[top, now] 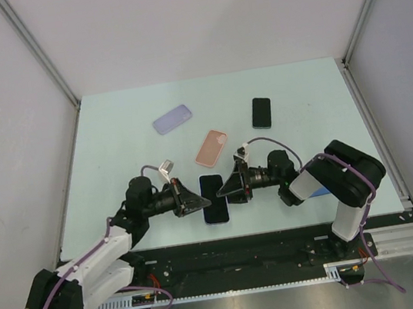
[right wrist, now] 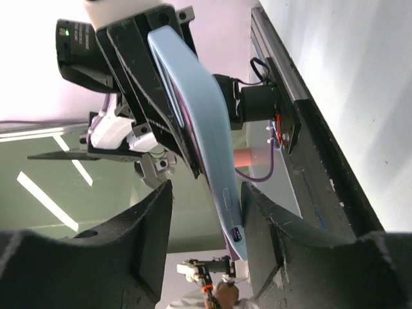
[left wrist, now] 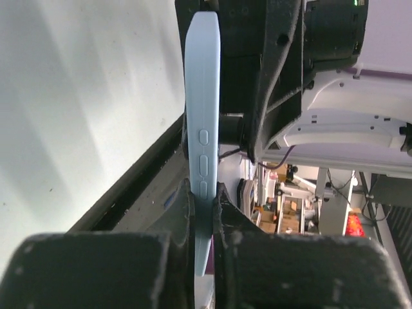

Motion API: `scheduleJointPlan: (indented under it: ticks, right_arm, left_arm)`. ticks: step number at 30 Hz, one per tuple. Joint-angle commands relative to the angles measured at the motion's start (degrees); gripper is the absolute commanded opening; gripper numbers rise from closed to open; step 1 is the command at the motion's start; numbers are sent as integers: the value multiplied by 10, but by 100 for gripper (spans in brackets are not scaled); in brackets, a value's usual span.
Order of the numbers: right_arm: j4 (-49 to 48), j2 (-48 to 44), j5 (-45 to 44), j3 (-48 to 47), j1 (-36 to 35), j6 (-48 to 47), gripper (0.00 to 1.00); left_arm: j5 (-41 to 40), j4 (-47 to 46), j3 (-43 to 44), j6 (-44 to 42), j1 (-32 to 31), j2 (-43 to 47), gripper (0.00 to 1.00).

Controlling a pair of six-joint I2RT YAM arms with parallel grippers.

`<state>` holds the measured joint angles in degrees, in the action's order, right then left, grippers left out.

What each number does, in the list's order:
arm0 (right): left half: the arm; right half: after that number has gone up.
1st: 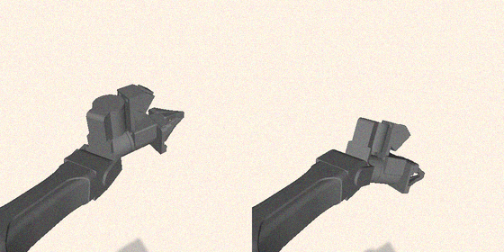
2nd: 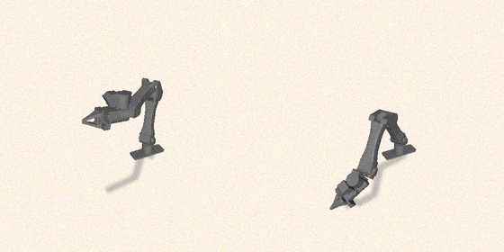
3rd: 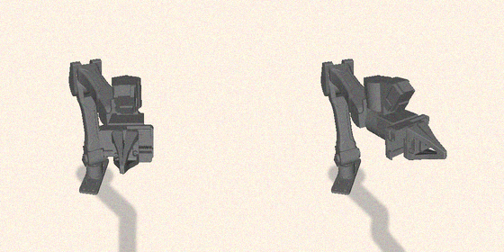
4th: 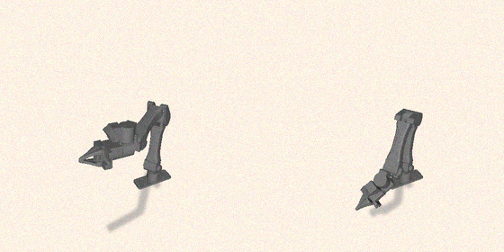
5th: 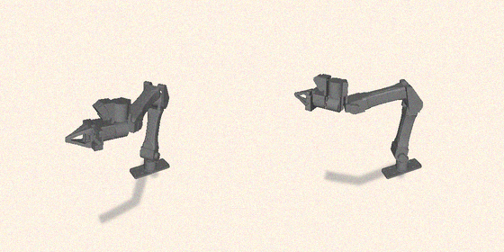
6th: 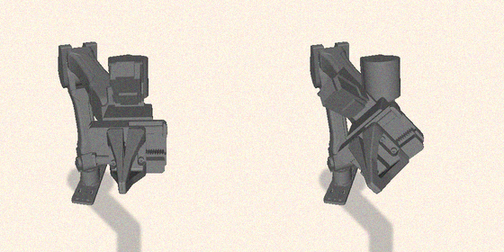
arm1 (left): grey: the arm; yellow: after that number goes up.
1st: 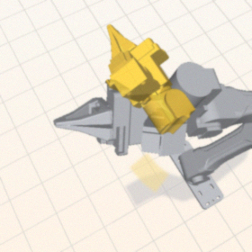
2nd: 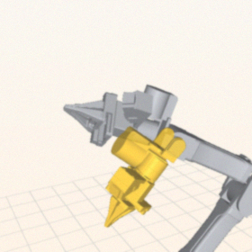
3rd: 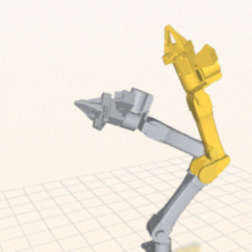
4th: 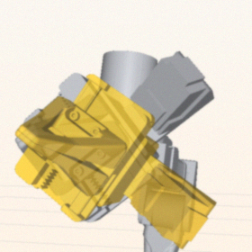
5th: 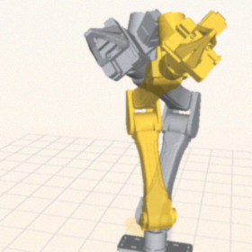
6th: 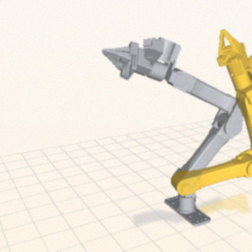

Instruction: Put the phone into the phone case

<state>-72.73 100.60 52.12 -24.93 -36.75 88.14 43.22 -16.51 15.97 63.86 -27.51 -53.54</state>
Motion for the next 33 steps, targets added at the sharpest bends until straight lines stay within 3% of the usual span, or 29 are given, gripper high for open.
scheduleJointPlan:
  ticks: [1,8,16,19,23,25,28,29,31,33]
  right_arm:
    - [-189,-12,26,-7,-24,-8,55]
    - [-189,-22,15,1,-59,-29,58]
    - [-189,-33,-14,7,-68,-17,42]
    - [-189,-32,-27,10,-68,-13,33]
    - [-189,-31,-39,12,-68,-11,6]
    - [-189,-37,-41,12,-68,-11,0]
    - [-189,-51,-43,12,-68,-13,0]
    - [-189,-53,-44,12,-68,-12,0]
    - [-189,-58,-45,12,-68,-10,0]
    - [-189,-61,-42,11,-68,-10,7]
  left_arm:
    - [-26,-15,6,6,8,29,0]
    - [-67,12,7,43,25,81,0]
    - [-88,20,-15,68,43,99,0]
    - [-89,9,-30,79,45,100,0]
    - [-80,-4,-38,80,45,97,0]
    - [-75,-2,-38,73,45,94,0]
    - [-67,-1,-38,63,46,92,3]
    - [-62,0,-37,58,45,91,11]
    - [-48,0,-34,45,45,86,15]
    - [-43,1,-33,40,45,86,7]
